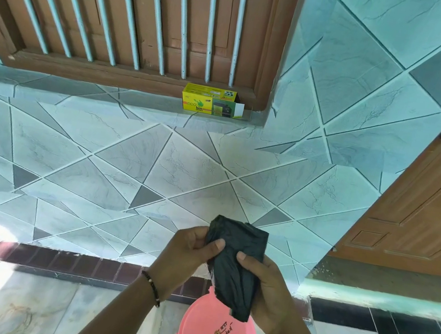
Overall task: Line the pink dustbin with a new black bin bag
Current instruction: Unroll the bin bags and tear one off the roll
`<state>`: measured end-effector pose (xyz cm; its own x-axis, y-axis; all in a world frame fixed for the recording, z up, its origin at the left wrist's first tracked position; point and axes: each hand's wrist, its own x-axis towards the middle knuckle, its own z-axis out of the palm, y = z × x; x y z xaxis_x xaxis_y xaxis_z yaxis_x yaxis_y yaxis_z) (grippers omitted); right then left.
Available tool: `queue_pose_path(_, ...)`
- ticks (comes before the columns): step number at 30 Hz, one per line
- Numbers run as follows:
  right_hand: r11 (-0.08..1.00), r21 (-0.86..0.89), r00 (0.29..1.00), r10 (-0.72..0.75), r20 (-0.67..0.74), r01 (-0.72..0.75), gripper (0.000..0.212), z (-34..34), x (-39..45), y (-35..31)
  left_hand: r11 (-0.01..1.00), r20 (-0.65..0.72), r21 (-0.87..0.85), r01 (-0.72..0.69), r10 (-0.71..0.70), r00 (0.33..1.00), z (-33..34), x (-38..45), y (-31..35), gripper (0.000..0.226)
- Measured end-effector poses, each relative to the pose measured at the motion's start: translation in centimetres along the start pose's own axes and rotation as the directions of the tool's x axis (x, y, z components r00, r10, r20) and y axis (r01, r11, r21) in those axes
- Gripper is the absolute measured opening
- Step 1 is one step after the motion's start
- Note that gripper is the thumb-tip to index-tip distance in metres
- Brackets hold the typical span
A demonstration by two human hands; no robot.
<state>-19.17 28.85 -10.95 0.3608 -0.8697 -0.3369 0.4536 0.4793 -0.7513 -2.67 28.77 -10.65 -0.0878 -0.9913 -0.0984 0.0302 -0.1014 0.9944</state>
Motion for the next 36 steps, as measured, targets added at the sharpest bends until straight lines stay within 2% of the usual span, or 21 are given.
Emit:
queue_pose_path(3,1.000,0.009,1.000,0.001,-0.020,-0.001,0.047,-0.1,0.0,-0.1,0.998,-0.056,-0.045,-0.047,0.045,0.997,-0.4,0.1,0.3,0.021)
queue_pose_path(5,1.000,0.023,1.000,-0.008,-0.015,0.008,0.051,-0.2,0.1,0.0,0.996,-0.074,-0.089,-0.023,0.017,0.997,-0.5,0.1,0.5,0.019)
queue_pose_path(7,0.999,0.036,1.000,-0.008,0.004,0.008,0.050,-0.1,0.1,0.1,0.982,-0.043,-0.181,0.051,-0.060,0.997,-0.4,0.1,0.5,0.031)
queue_pose_path(9,0.999,0.041,0.999,-0.001,0.040,-0.001,0.039,-0.2,0.0,0.1,0.966,0.045,-0.220,0.133,-0.126,0.991,-0.3,0.1,0.3,0.047)
queue_pose_path(11,1.000,0.020,0.999,-0.008,0.049,0.007,0.030,0.0,-0.2,0.0,0.968,0.153,-0.161,0.192,-0.168,0.974,-0.1,-0.2,0.1,0.055)
queue_pose_path(13,0.999,-0.027,1.000,-0.019,0.021,0.020,0.028,0.2,-0.3,-0.1,0.975,0.182,-0.080,0.207,-0.190,0.965,0.4,-0.5,-0.3,0.061)
queue_pose_path(15,0.997,-0.065,0.999,-0.036,-0.009,0.036,0.030,0.4,-0.4,-0.2,0.982,0.079,-0.051,0.184,-0.180,0.981,0.6,-0.4,-0.4,0.060)
queue_pose_path(17,0.995,-0.093,0.999,-0.042,-0.033,0.039,0.031,0.2,-0.3,-0.4,0.981,-0.011,-0.093,0.170,-0.171,0.985,0.1,0.0,-0.5,0.053)
queue_pose_path(21,0.997,-0.071,0.998,0.007,-0.064,-0.012,0.040,-0.4,-0.2,-0.6,0.962,-0.007,-0.215,0.168,-0.173,0.985,-0.5,0.3,-0.2,0.043)
queue_pose_path(25,0.990,0.083,0.991,0.105,0.089,-0.112,0.043,-0.6,-0.7,-1.2,0.938,0.017,-0.294,0.185,-0.188,0.982,-0.4,0.2,-0.1,0.032)
queue_pose_path(27,0.982,0.130,0.984,0.118,0.133,-0.135,0.055,-0.8,-0.9,-1.5,0.926,0.017,-0.323,0.194,-0.199,0.980,-0.6,0.2,0.0,0.031)
queue_pose_path(30,0.985,0.115,0.984,0.111,0.138,-0.127,0.067,-1.4,-0.8,-1.6,0.899,-0.030,-0.383,0.213,-0.243,0.970,-1.7,0.6,-0.2,0.032)
queue_pose_path(34,0.986,0.122,0.988,0.097,0.122,-0.112,0.062,-2.0,-1.1,-2.1,0.859,-0.099,-0.482,0.172,-0.249,0.964,-4.2,0.9,-0.2,0.047)
queue_pose_path(35,0.987,0.130,0.991,0.084,0.103,-0.097,0.063,-2.2,-1.2,-2.3,0.834,-0.119,-0.530,0.158,-0.257,0.959,-4.8,1.0,-0.1,0.045)
queue_pose_path(36,0.987,0.139,0.994,0.071,0.088,-0.082,0.064,-2.5,-1.2,-2.4,0.791,-0.158,-0.600,0.120,-0.264,0.951,-5.4,1.1,-0.2,0.033)
